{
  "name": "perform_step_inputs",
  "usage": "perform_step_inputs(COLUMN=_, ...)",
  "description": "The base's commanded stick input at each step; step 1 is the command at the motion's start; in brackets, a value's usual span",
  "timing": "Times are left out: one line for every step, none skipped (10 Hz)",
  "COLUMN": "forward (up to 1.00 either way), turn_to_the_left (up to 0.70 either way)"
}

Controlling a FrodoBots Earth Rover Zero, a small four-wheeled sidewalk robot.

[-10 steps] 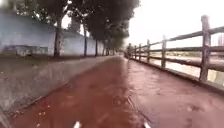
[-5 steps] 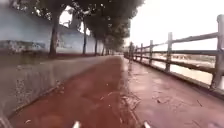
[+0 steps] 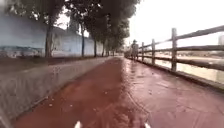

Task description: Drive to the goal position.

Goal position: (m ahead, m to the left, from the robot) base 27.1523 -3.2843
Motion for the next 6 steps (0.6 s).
perform_step_inputs(forward=0.70, turn_to_the_left=0.00)
perform_step_inputs(forward=0.70, turn_to_the_left=0.00)
perform_step_inputs(forward=0.70, turn_to_the_left=0.00)
perform_step_inputs(forward=0.70, turn_to_the_left=0.00)
perform_step_inputs(forward=0.70, turn_to_the_left=0.00)
perform_step_inputs(forward=0.70, turn_to_the_left=0.00)
